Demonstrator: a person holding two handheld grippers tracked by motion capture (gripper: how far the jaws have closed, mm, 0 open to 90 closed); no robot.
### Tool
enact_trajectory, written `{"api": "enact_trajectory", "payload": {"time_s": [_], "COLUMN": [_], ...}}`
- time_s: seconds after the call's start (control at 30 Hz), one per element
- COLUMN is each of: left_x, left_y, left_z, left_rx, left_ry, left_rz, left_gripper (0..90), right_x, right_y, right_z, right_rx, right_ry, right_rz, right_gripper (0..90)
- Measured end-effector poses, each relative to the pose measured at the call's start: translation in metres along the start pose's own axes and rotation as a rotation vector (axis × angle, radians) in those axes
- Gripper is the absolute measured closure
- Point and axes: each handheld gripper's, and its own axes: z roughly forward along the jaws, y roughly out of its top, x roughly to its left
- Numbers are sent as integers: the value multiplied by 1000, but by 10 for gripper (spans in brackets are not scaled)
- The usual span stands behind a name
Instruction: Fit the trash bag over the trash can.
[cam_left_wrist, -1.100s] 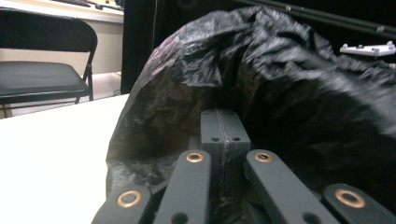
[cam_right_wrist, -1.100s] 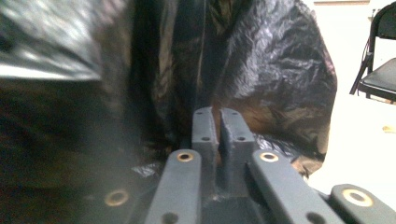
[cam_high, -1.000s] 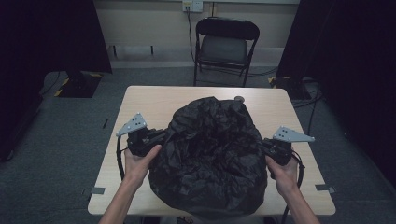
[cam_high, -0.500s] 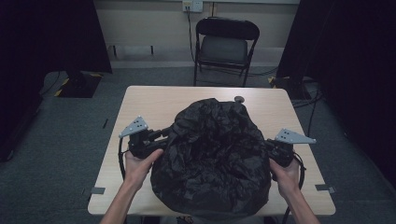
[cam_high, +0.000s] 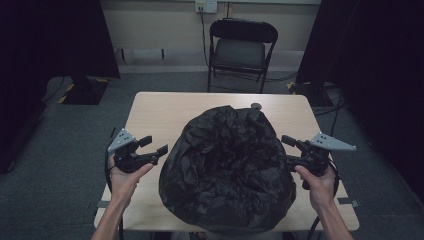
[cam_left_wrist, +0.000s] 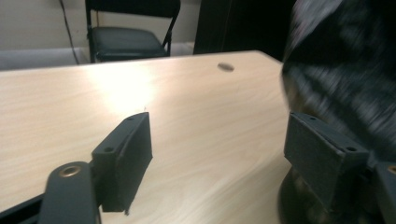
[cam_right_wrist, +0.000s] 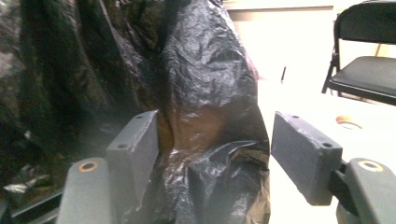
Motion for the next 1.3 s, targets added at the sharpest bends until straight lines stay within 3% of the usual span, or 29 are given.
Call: {"api": "enact_trajectory", "payload": {"time_s": [0.07,0.17,0.2,0.33,0.43,0.53,0.67,0.83,0.9,1.0,1.3], "left_x": [4,9,10,15,18,21,24,22,22,23,22], "left_y": [-6,-17,-21,-39,-54,-66,-77,-86,-88,-92,-96], "left_z": [0,3,4,8,11,13,18,24,26,27,27], "left_rx": [20,87,105,186,247,312,394,433,451,421,390], "left_ry": [13,55,60,91,96,120,130,149,169,194,205], "left_rz": [1,0,-2,36,42,62,68,85,111,89,108], "left_gripper": [203,200,200,200,200,200,196,185,184,164,140], "right_x": [-1,-2,-3,-3,0,1,1,5,7,10,25], "right_y": [0,-1,-1,-1,-1,0,3,5,7,12,40], "right_z": [-2,-6,-7,-15,-22,-27,-33,-40,-42,-47,-53], "right_rx": [-8,-21,-36,-67,-75,-78,-91,-179,-160,-105,-94], "right_ry": [-7,-54,-73,-71,-40,-25,-39,-41,-40,-32,66], "right_rz": [5,2,-2,-3,-31,-38,-26,-73,-66,-38,-93], "right_gripper": [198,198,207,305,410,425,439,459,467,406,354]}}
